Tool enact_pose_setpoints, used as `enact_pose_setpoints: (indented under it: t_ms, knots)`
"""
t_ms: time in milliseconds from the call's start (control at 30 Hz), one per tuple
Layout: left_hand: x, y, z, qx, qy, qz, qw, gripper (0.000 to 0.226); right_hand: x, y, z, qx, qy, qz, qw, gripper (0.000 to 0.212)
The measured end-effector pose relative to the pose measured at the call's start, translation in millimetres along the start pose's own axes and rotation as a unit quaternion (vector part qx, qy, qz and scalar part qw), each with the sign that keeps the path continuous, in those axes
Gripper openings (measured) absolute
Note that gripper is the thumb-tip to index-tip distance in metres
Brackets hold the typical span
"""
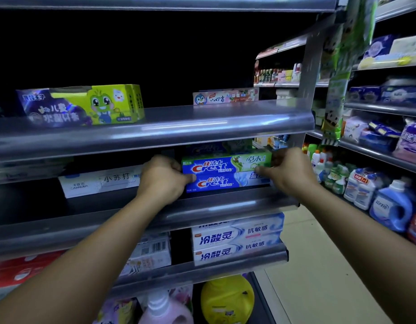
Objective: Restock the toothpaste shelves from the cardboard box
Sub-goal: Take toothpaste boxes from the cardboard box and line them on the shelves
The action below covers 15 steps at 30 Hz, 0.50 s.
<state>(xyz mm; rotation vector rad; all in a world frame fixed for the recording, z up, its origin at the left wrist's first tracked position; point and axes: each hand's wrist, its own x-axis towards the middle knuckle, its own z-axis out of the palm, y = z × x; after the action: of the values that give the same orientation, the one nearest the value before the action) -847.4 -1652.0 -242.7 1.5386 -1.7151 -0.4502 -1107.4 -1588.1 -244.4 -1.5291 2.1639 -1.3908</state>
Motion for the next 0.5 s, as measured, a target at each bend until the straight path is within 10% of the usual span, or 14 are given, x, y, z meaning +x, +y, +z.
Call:
enact_pose_setpoints:
  t_ms: [367,500]
  knots:
    - [13.2,4.1,-7.0,0.116,-0.009,0.01,0.993,0.041,24.2,-15.9,17.7,-0.043,-0.03,0.049,0.997,0.039]
    - [-39.4,-17.5,-40.7,0.052,0.123,0.19,0.973,0.029,-19.9,-15.5,4.6,-0.015,0.11,-0.048,0.993,0.031]
